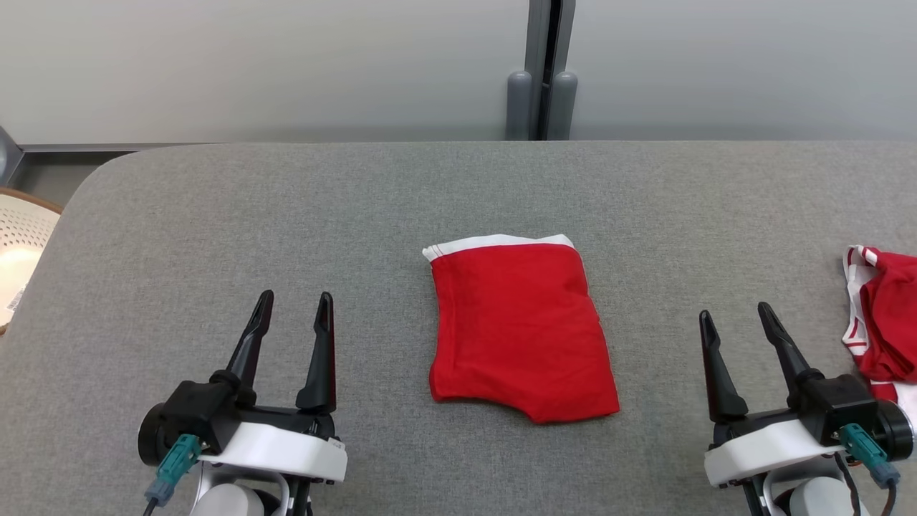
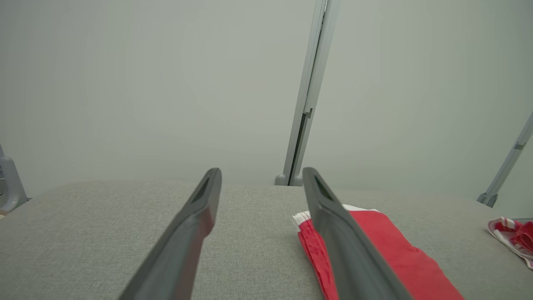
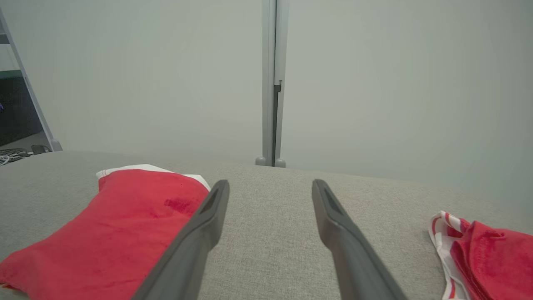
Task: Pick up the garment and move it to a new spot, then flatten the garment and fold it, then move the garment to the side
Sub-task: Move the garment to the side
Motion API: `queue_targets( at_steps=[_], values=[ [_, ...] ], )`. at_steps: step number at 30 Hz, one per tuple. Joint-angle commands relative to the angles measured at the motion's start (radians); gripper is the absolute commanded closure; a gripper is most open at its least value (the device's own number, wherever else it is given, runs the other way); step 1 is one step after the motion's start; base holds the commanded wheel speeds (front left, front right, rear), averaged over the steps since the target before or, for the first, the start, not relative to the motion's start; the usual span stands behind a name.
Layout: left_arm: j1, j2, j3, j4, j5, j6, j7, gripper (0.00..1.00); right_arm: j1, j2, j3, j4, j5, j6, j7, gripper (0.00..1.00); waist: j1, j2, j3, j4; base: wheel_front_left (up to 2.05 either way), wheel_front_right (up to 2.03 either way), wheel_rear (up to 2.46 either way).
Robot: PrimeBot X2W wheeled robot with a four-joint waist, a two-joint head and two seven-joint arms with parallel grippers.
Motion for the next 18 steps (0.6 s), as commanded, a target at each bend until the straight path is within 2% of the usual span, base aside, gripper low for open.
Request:
queue_targets(
  at_steps=[1, 9, 18],
  values=[
    [0.003, 0.004, 0.002, 0.001, 0.005, -0.001, -0.001, 0.00, 0.003, 0.004, 0.002, -0.003, 0.004, -0.001, -0.005, 0.00, 0.0000, -0.0001, 0.001, 0.002, 0.00, 0.00, 0.00],
    [-0.011, 0.004, -0.012, 0.015, -0.001, -0.008, -0.001, 0.00, -0.048, 0.019, 0.066, 0.056, 0.075, -0.001, 0.023, 0.00, 0.0000, -0.0001, 0.038, 0.034, 0.00, 0.00, 0.00],
    [-0.072, 0.003, -0.040, 0.021, -0.015, -0.009, -0.001, 0.00, -0.196, 0.021, 0.147, 0.206, 0.266, -0.001, 0.140, 0.00, 0.0000, -0.0001, 0.145, 0.089, 0.00, 0.00, 0.00]
  ],
)
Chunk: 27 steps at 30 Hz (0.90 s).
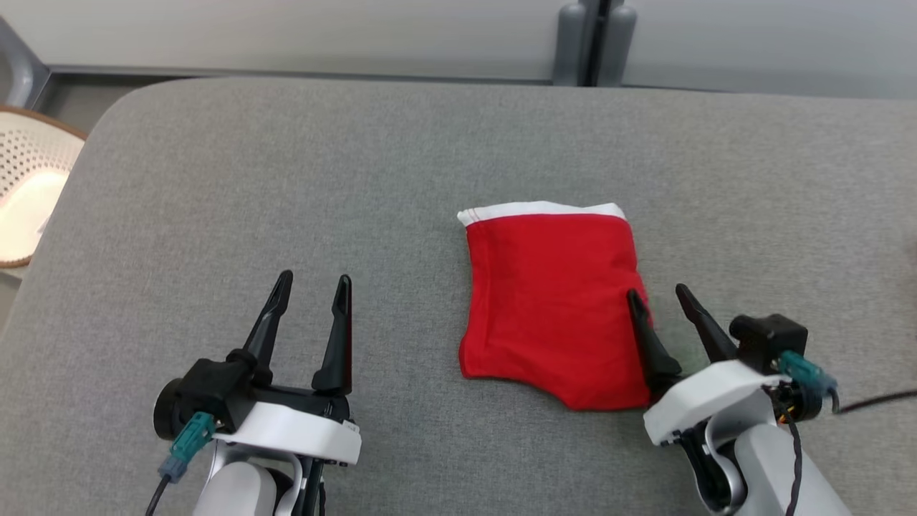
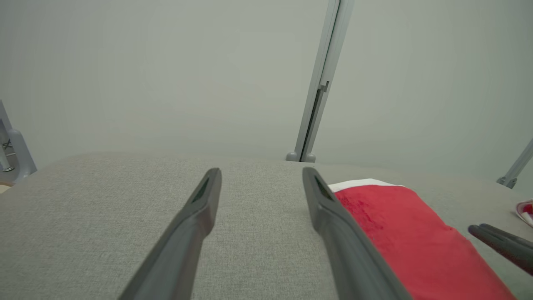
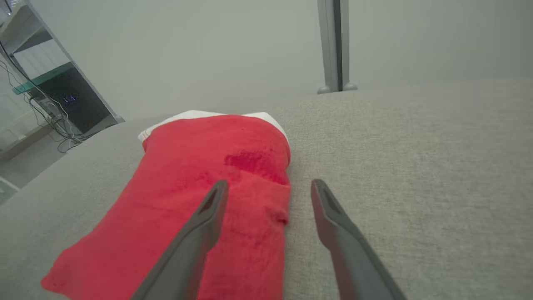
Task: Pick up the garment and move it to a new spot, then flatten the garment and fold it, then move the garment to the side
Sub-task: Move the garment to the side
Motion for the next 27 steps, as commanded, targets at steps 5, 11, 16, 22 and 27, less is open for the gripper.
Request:
queue_targets(
  at_steps=[5, 11, 16, 22, 27],
  values=[
    [-0.044, 0.004, -0.008, -0.004, -0.015, -0.001, -0.001, 0.00, -0.074, -0.002, 0.020, 0.078, 0.079, 0.000, 0.060, 0.00, 0.0000, -0.0001, 0.063, 0.034, 0.00, 0.00, 0.00],
    [-0.067, 0.004, -0.016, -0.008, -0.022, 0.006, -0.001, 0.00, -0.116, -0.011, 0.062, 0.168, 0.056, 0.000, 0.074, 0.64, 0.0000, -0.0001, 0.086, 0.041, 0.00, 0.00, 0.00],
    [-0.073, 0.004, -0.025, -0.008, -0.001, -0.001, -0.001, 0.00, -0.153, -0.037, 0.071, 0.222, -0.030, -0.001, 0.012, 1.00, 0.0000, -0.0001, 0.085, 0.031, 0.00, 0.00, 0.00],
    [-0.063, 0.004, -0.018, -0.008, 0.016, 0.006, -0.001, 0.00, -0.199, -0.066, 0.090, 0.248, -0.187, -0.002, -0.076, 1.00, 0.0000, -0.0001, 0.065, -0.021, 0.00, 0.00, 0.00],
    [-0.058, 0.003, -0.021, -0.015, 0.025, -0.007, -0.001, 0.00, -0.223, -0.123, 0.132, 0.216, -0.302, -0.001, -0.105, 1.00, 0.0000, -0.0001, 0.057, -0.101, 0.00, 0.00, 0.00]
  ],
)
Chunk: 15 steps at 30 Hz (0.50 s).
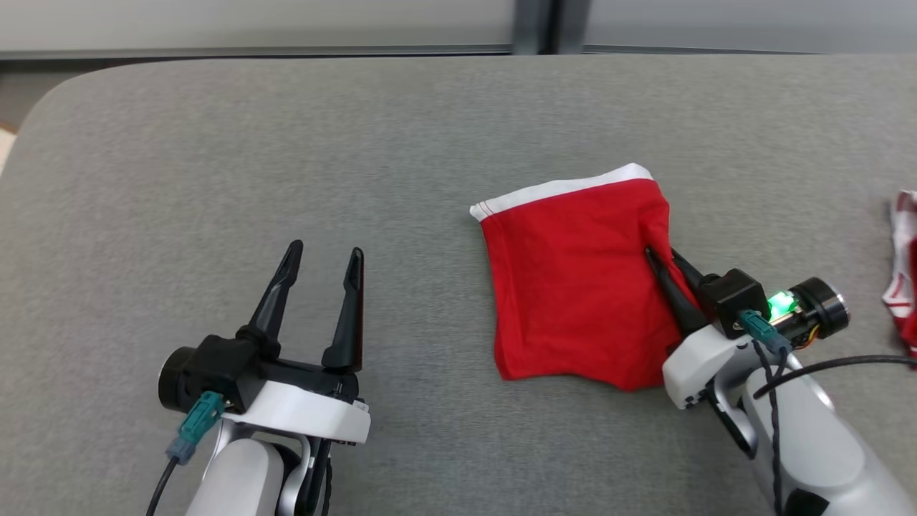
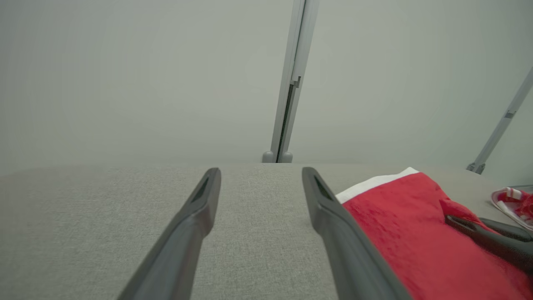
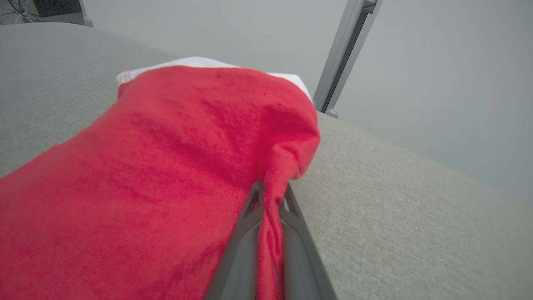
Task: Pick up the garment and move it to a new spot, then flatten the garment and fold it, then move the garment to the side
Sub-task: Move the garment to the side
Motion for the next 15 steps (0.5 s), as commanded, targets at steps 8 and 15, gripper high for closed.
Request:
queue_targets(
  at_steps=[8, 15],
  values=[
    [-0.022, 0.003, -0.001, -0.011, 0.039, -0.028, -0.001, 0.00, -0.050, -0.205, 0.156, -0.129, -0.066, -0.002, -0.020, 1.00, 0.0000, -0.0001, 0.017, -0.201, 0.00, 0.00, 0.00],
    [-0.069, 0.004, -0.004, -0.009, 0.071, -0.059, -0.001, 0.00, -0.117, -0.414, 0.228, -0.238, -0.032, -0.002, -0.004, 1.00, 0.0000, -0.0001, 0.086, -0.310, 0.00, 0.00, 0.00]
  ],
)
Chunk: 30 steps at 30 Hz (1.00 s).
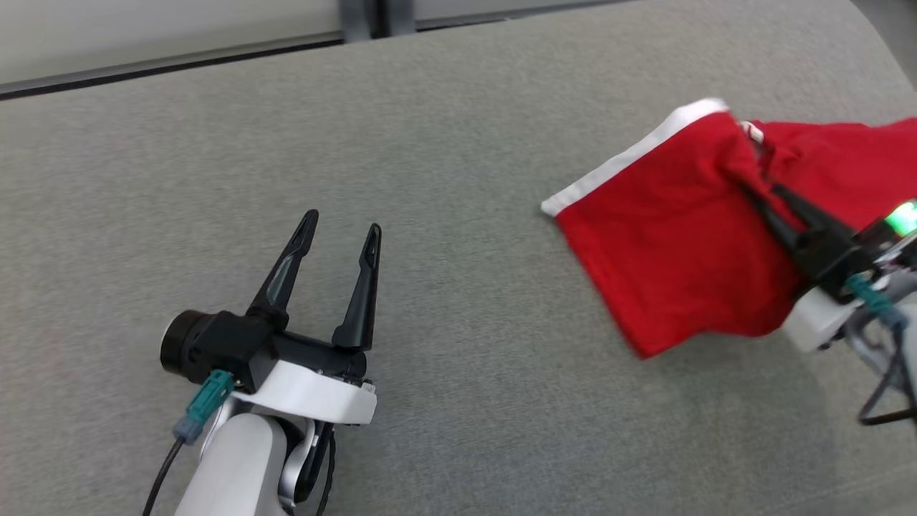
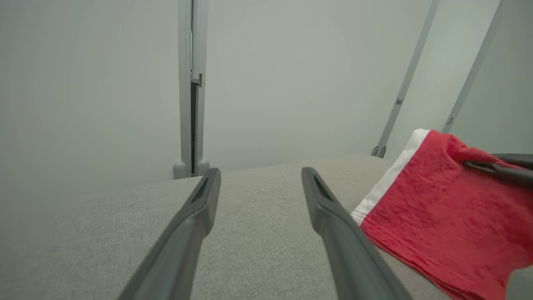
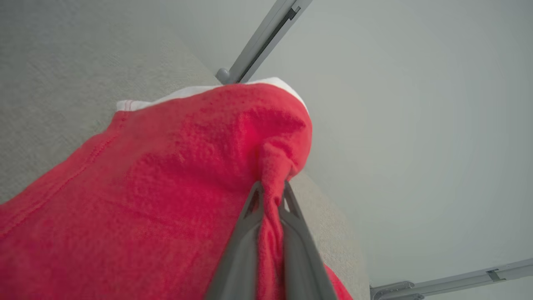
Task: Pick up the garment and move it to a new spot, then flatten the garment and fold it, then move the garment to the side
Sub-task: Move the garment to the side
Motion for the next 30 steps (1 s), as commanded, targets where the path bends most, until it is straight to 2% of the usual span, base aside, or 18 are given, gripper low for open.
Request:
queue_targets(
  at_steps=[1, 6, 10, 12, 13, 14, 19, 20, 21, 22, 30],
  values=[
    [-0.026, 0.005, 0.003, 0.004, 0.016, -0.010, -0.001, 0.00, -0.031, -0.037, 0.001, -0.019, 0.017, -0.003, 0.008, 1.00, 0.0000, 0.0000, 0.058, -0.062, 0.00, 0.00, 0.00],
    [-0.055, 0.005, 0.000, 0.010, 0.041, -0.027, -0.001, 0.00, -0.068, -0.115, -0.026, -0.029, 0.048, -0.003, 0.017, 1.00, 0.0000, 0.0000, 0.110, -0.100, 0.00, 0.00, 0.00],
    [-0.099, 0.005, -0.013, 0.020, 0.065, -0.043, -0.001, 0.00, -0.107, -0.153, -0.090, 0.029, 0.069, -0.003, 0.030, 1.00, 0.0000, 0.0000, 0.175, -0.115, 0.00, 0.00, 0.00],
    [-0.128, 0.005, -0.020, 0.022, 0.079, -0.050, -0.001, 0.00, -0.133, -0.170, -0.121, 0.091, 0.060, -0.003, 0.043, 1.00, 0.0000, 0.0000, 0.212, -0.101, 0.00, 0.00, 0.00],
    [-0.145, 0.006, -0.016, 0.028, 0.088, -0.056, -0.001, 0.00, -0.152, -0.205, -0.124, 0.147, 0.013, -0.003, 0.056, 1.00, 0.0000, 0.0000, 0.246, -0.077, 0.00, 0.00, 0.00],
    [-0.148, 0.008, -0.014, 0.029, 0.090, -0.057, -0.001, 0.00, -0.158, -0.211, -0.132, 0.159, 0.000, -0.003, 0.058, 1.00, 0.0000, 0.0000, 0.254, -0.071, 0.00, 0.00, 0.00],
    [-0.151, 0.011, 0.001, 0.035, 0.088, -0.057, 0.000, 0.00, -0.158, -0.201, -0.193, 0.235, -0.043, -0.003, 0.101, 1.00, 0.0000, 0.0000, 0.276, -0.042, 0.00, 0.00, 0.00],
    [-0.150, 0.011, 0.000, 0.037, 0.089, -0.057, 0.000, 0.00, -0.151, -0.195, -0.204, 0.258, -0.042, -0.003, 0.117, 0.95, 0.0000, 0.0000, 0.277, -0.037, 0.00, 0.00, 0.00],
    [-0.148, 0.011, -0.001, 0.040, 0.089, -0.057, 0.001, 0.00, -0.142, -0.186, -0.201, 0.269, -0.039, -0.003, 0.119, 0.59, 0.0000, 0.0000, 0.274, -0.032, 0.00, 0.00, 0.00],
    [-0.144, 0.011, -0.002, 0.043, 0.087, -0.058, 0.001, 0.00, -0.140, -0.176, -0.209, 0.282, -0.025, -0.003, 0.120, 0.00, 0.0000, 0.0000, 0.269, -0.027, 0.00, 0.00, 0.00],
    [-0.113, 0.005, 0.027, 0.040, 0.066, -0.059, 0.000, 0.00, -0.134, -0.155, -0.268, 0.317, -0.084, -0.003, 0.070, 0.00, 0.0000, 0.0000, 0.172, 0.003, 0.00, 0.00, 0.00]
  ],
)
